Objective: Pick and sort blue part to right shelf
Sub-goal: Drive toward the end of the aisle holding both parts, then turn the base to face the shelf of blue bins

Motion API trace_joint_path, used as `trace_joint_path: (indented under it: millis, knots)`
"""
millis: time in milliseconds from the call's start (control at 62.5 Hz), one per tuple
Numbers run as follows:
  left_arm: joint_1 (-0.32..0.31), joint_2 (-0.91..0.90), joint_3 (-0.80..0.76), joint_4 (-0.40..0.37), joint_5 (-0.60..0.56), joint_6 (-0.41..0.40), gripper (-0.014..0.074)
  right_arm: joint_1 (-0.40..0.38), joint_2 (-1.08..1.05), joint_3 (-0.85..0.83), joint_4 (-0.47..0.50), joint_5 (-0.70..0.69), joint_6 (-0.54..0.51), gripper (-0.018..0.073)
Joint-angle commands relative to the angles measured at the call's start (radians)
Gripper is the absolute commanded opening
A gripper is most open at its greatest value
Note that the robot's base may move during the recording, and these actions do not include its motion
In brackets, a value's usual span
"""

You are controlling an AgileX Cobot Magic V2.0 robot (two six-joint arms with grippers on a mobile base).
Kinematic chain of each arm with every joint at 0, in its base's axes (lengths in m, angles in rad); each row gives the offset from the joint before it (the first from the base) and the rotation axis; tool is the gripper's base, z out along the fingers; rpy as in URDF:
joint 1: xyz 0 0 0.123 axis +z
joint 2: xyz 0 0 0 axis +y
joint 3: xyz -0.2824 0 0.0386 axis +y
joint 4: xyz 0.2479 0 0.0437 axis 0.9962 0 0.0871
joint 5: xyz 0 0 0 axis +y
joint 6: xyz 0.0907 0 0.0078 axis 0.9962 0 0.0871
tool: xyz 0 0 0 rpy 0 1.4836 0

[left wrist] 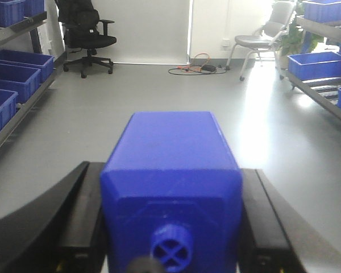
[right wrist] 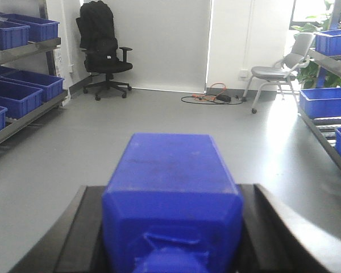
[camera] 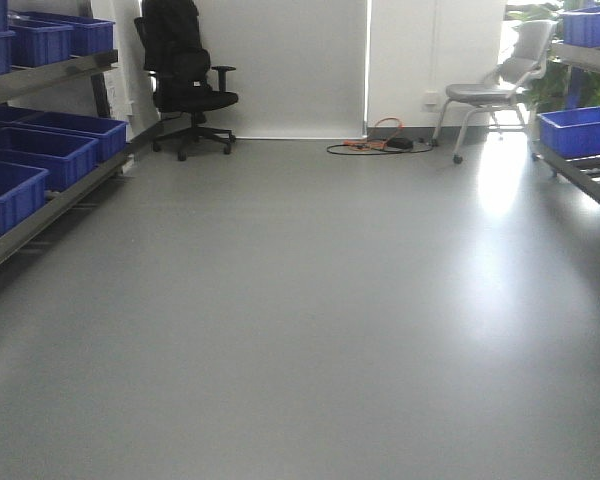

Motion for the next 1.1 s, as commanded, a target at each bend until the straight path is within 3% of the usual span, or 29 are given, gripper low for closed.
trace_joint_path:
  millis: [0, 1087]
  knots:
    - [-0.002, 0.010, -0.030, -0.004, -0.082, 0.000, 0.0332, -0.008, 0.008, -0.026, -0.009, -0.097, -0.006, 0.0428]
    - [-0.002, 0.010, -0.030, -0.004, -0.082, 0.000, 0.0332, -0.008, 0.008, -0.026, -0.009, -0.097, -0.006, 0.0428]
